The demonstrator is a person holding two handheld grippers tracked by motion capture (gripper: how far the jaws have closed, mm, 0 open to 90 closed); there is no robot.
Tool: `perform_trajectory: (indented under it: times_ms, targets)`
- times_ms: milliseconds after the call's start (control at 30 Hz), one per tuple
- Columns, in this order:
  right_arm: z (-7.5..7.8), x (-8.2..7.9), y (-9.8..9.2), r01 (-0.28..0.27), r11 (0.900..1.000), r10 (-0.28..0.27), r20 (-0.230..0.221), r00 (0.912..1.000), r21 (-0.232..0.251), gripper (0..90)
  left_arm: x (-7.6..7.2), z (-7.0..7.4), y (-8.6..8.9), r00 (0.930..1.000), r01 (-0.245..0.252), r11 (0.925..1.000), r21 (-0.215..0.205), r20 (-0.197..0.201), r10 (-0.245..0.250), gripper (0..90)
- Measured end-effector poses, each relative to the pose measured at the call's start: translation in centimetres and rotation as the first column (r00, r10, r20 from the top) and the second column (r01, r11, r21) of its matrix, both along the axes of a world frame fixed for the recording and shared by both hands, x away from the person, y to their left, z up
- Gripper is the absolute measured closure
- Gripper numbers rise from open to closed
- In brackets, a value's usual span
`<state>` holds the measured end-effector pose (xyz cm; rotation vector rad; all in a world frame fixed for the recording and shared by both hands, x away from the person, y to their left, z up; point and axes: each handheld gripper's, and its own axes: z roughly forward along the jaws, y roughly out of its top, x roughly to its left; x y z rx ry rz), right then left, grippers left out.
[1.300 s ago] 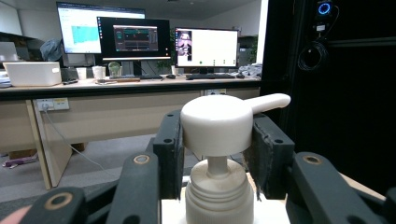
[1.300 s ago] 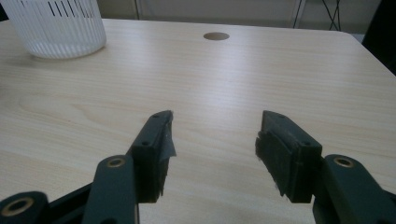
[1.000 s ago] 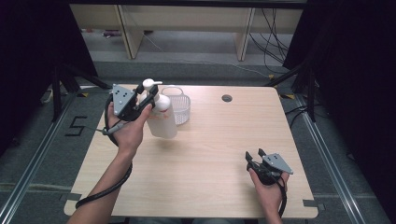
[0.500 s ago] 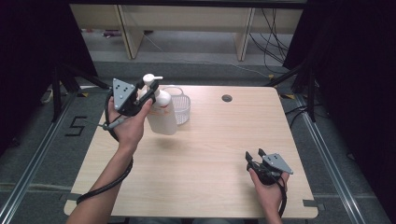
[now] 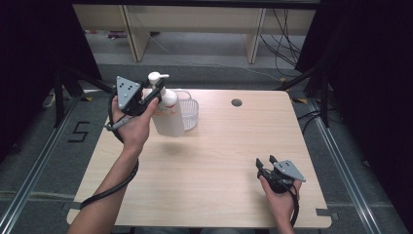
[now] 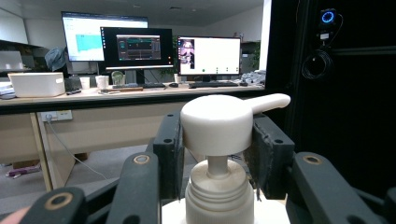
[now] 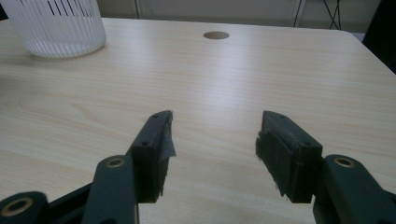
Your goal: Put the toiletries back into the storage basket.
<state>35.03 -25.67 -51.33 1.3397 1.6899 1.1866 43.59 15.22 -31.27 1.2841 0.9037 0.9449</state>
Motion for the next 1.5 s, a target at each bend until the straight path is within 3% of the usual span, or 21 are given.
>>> perform_trajectory:
  times_ms: [333, 433, 600, 800, 967, 1000, 1133, 1267, 1367, 1500]
  targets:
    - [0.0, 0.0, -0.1, 0.003, 1.000, -0.003, 0.008, 1.0000, -0.014, 45.1, 0.5, 0.6, -0.1, 1.0000, 0.002, 1.0000, 0.000, 0.004, -0.002, 58.9]
    - [-0.1, 0.1, 0.0, 0.000, 1.000, 0.000, 0.010, 0.9999, 0.003, 45.1, 0.7, 0.7, -0.2, 1.0000, 0.000, 1.0000, 0.000, 0.004, 0.000, 58.9]
    - [0.0, 0.1, -0.1, 0.003, 1.000, -0.003, 0.012, 0.9999, -0.013, 45.0, 0.9, 0.8, -0.3, 1.0000, -0.002, 1.0000, 0.003, 0.004, 0.002, 58.9]
    - [-0.1, 0.2, 0.1, -0.010, 1.000, 0.010, 0.007, 0.9999, 0.013, 45.0, 1.2, 0.9, -0.3, 1.0000, -0.003, 1.0000, 0.000, 0.005, 0.003, 58.9]
    - [-0.1, 0.1, 0.0, -0.003, 1.000, 0.003, 0.009, 1.0000, 0.002, 45.0, 1.4, 1.2, -0.4, 0.9999, -0.004, 1.0000, -0.001, 0.010, 0.004, 58.9]
    - [-0.1, 0.1, 0.0, -0.002, 1.000, 0.002, 0.010, 1.0000, 0.002, 45.0, 1.2, 1.2, -0.5, 0.9998, -0.018, 0.9997, -0.017, -0.010, 0.018, 58.9]
    - [0.0, 0.1, 0.0, -0.001, 1.000, 0.001, 0.007, 1.0000, -0.004, 45.0, 1.5, 1.2, -0.6, 0.9998, -0.018, 0.9997, -0.015, -0.011, 0.018, 58.9]
    - [0.0, 0.0, 0.2, 0.005, 1.000, -0.005, -0.011, 0.9999, 0.023, 44.9, 1.6, 1.3, -0.7, 0.9998, -0.020, 0.9998, -0.008, -0.010, 0.020, 59.0]
    - [0.0, 0.1, 0.0, -0.003, 1.000, 0.003, 0.005, 1.0000, -0.005, 45.0, 1.7, 1.5, -0.8, 0.9998, -0.019, 0.9998, -0.003, -0.009, 0.019, 58.9]
    - [0.0, 0.1, 0.0, -0.003, 1.000, 0.003, 0.005, 1.0000, -0.004, 44.9, 2.0, 1.5, -0.8, 0.9997, -0.019, 0.9998, -0.005, -0.014, 0.019, 59.0]
